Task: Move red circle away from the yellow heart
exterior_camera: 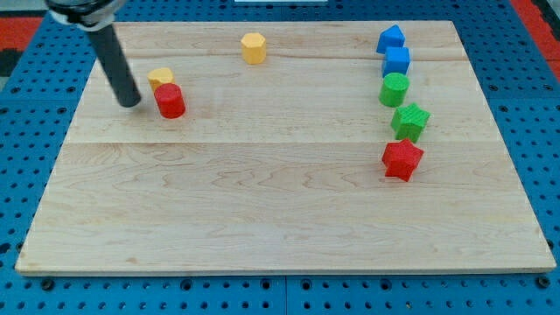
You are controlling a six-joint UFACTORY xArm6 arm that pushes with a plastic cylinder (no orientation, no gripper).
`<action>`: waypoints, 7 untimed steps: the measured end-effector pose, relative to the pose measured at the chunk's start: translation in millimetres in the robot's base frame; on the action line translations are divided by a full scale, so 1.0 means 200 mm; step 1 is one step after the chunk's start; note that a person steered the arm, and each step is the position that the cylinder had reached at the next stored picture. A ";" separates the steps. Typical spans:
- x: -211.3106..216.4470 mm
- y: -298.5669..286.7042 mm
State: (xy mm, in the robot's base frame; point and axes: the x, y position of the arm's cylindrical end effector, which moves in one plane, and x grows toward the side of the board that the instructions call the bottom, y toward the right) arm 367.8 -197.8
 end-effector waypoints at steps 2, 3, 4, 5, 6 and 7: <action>0.00 0.51; 0.00 0.84; 0.02 1.08; -0.03 1.18; -0.19 1.28; -0.08 1.37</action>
State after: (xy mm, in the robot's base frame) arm 351.6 76.4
